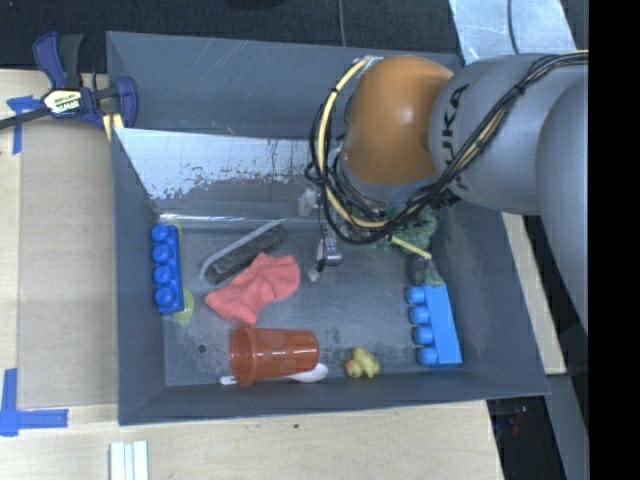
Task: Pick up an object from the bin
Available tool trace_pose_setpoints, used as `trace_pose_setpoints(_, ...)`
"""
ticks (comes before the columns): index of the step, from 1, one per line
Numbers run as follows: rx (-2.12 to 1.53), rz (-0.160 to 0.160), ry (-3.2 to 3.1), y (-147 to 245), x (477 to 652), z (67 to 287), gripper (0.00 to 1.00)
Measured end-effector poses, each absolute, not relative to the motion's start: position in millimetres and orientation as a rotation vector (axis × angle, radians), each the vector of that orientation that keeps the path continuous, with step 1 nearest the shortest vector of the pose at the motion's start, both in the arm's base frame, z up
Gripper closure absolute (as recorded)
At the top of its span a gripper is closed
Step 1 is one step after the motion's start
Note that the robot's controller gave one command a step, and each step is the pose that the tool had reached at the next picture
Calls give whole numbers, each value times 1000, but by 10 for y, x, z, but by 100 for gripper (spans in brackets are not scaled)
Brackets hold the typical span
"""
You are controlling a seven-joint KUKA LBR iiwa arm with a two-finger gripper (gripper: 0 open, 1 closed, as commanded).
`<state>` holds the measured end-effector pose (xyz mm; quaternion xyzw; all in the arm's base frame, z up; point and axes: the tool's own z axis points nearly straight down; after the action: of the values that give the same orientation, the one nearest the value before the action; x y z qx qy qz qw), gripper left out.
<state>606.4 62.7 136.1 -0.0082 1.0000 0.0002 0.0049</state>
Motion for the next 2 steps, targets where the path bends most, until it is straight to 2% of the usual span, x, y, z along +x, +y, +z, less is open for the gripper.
trace_pose_setpoints(1,-246,-4,3116,843,6085,1087,0)
trace_pose_setpoints(2,-99,-1,3127,977,6059,932,0)
